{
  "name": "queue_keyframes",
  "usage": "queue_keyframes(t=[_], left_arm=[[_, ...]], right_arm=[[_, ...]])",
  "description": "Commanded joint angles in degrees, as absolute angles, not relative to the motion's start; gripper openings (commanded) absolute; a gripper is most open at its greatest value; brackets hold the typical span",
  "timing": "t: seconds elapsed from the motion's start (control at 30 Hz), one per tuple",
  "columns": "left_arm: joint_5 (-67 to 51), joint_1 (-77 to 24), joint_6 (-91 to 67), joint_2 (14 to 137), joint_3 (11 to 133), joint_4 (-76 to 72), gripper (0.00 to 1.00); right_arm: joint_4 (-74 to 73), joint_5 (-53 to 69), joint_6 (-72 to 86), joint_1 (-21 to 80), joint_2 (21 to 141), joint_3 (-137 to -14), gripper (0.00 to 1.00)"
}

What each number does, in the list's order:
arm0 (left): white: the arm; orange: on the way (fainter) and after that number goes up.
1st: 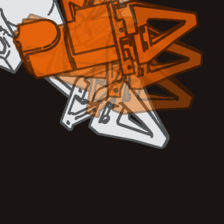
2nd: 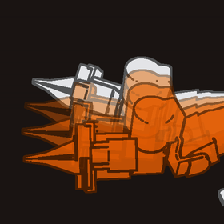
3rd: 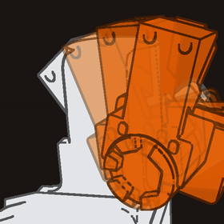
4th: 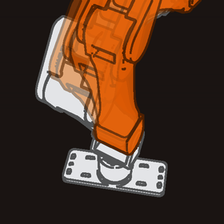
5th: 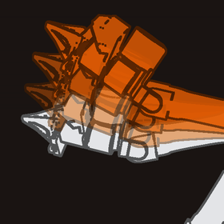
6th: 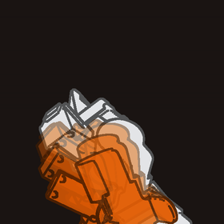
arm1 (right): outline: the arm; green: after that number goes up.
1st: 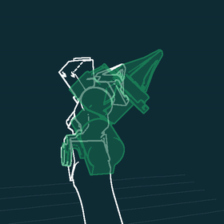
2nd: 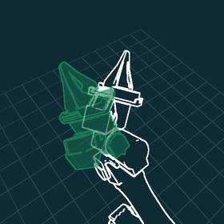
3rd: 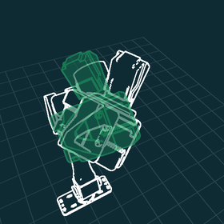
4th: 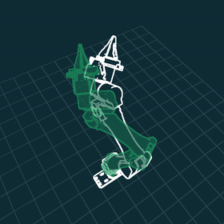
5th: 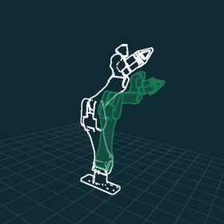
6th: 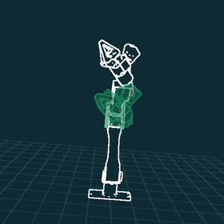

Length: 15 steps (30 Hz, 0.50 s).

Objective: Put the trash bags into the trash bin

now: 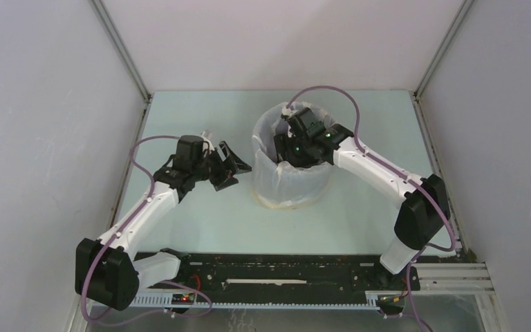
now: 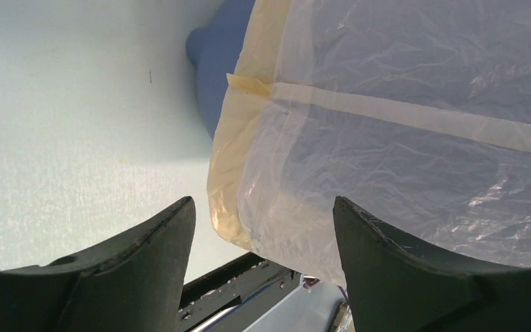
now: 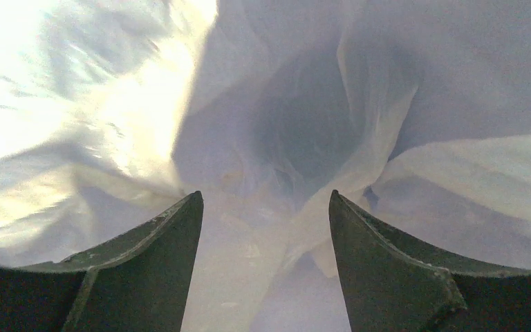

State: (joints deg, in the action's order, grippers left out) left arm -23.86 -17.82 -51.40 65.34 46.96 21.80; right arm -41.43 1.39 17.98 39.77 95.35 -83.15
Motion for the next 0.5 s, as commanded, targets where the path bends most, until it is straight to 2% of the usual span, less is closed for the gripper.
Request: queue_keyframes(t=[0.0,0.2,0.47], left_arm=[[-23.71,-17.94,-50.43,63.55,50.28,21.91,0.78],[-23.50,-19.42,-52.54,62.34,47.13,19.84,0.78],[-23.42,-19.42,-52.47,62.24,45.75,19.77,0.78]], right_arm=[[-42.75,-2.45,15.84,39.68,95.77,-91.88,0.75],[-46.74,-7.02,13.99,39.81,96.91,-98.57,0.61],[-44.18,-15.68,9.57,39.00,91.51,-88.83,0.62]])
